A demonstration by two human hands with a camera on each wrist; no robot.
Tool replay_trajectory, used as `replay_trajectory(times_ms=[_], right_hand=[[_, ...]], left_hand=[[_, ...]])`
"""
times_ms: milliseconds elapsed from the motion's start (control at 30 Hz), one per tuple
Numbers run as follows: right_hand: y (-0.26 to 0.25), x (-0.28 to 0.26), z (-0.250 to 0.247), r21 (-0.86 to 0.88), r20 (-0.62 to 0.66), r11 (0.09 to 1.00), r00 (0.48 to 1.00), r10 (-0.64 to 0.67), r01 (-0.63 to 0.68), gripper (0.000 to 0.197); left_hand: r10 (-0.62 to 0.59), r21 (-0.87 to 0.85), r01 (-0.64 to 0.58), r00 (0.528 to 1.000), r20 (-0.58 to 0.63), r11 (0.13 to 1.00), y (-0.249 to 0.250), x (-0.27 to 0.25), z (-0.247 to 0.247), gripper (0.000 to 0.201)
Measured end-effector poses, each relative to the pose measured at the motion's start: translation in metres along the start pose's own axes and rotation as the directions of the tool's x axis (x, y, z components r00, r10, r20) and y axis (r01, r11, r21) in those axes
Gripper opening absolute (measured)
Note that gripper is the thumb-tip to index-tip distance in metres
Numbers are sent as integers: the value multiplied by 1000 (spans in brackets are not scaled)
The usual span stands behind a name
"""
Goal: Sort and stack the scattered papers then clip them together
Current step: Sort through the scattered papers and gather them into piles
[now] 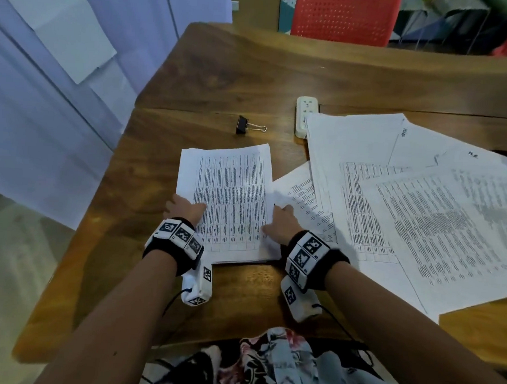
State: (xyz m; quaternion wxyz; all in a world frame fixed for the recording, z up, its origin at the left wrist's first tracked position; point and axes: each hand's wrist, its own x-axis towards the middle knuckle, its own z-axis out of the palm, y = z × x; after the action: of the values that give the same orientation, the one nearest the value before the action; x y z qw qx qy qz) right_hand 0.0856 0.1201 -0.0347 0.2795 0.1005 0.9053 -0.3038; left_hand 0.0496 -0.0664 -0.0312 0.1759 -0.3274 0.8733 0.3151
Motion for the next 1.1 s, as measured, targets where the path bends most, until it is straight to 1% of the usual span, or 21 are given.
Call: replay_trajectory(times_ms=[67,133,200,233,267,300,367,433,467,533,567,633,700,800,867,900,933,967,1033,1067,1100], right_hand=[[7,-1,-13,-11,-7,1000,1000,-20,20,50],[20,-3,-32,2,-83,1000,996,-18,19,51],[39,-5,-55,17,-177,999,984,33,-30,51],[50,-5,-65,19,-220,998,973,64,-61,50],[64,-7,-76,20,-261,995,960,98,-96,50],[78,-9,-85,21,-299,991,945,133,-133,49],[107,-13,-101,7,-342,972,913,224,-236,53],[135,-19,-111,-58,-324,936,894,311,-347,70],[147,-23,-113,-93,-299,920,892,338,-380,79],[168,-28,-114,-99,-245,922,907,343,-375,91],[177,-30,-115,-84,-222,932,918,328,-353,93],[189,-32,-118,-83,-189,950,941,282,-302,95],[195,-33,-120,-124,-189,953,949,252,-278,92],[200,-31,-121,-219,-264,939,942,205,-266,71],[209,-27,-122,-255,-315,934,935,166,-251,56],[213,-25,-126,-250,-335,941,932,139,-230,48],[217,-24,-132,-225,-354,953,928,113,-203,38],[220,-24,-139,-153,-371,970,921,119,-187,29],[229,-25,-154,97,-389,979,899,201,-177,28],[235,-24,-160,237,-384,957,889,251,-167,30],[240,-21,-166,380,-358,913,885,296,-151,32]], left_hand=[[10,7,-10,1000,-28,1000,8,-7,3,78],[46,18,-45,998,-31,999,21,-16,7,77],[105,0,-105,994,1,994,43,-23,14,68],[156,-24,-155,987,31,988,55,-27,17,56],[209,-49,-206,975,75,977,70,-34,23,41],[275,-59,-269,953,126,961,85,-44,28,32],[387,-55,-385,897,211,921,110,-63,42,32],[441,-92,-433,857,269,897,131,-79,61,28],[447,-75,-446,841,304,892,140,-87,72,23],[466,-39,-484,814,345,874,155,-98,97,13],[466,-17,-494,809,358,869,160,-102,111,13],[442,29,-491,807,392,871,165,-110,138,20],[420,66,-485,809,411,872,167,-119,161,31],[351,114,-431,839,416,895,165,-128,187,33],[322,120,-412,836,444,903,165,-135,198,22],[319,88,-394,838,443,915,164,-133,204,30],[304,49,-360,847,437,932,165,-133,208,44],[299,-10,-328,849,435,945,165,-136,209,48],[323,-143,-290,854,408,946,167,-140,213,44],[316,-225,-243,866,387,943,167,-142,213,51],[302,-295,-194,873,383,936,166,-142,212,58]])
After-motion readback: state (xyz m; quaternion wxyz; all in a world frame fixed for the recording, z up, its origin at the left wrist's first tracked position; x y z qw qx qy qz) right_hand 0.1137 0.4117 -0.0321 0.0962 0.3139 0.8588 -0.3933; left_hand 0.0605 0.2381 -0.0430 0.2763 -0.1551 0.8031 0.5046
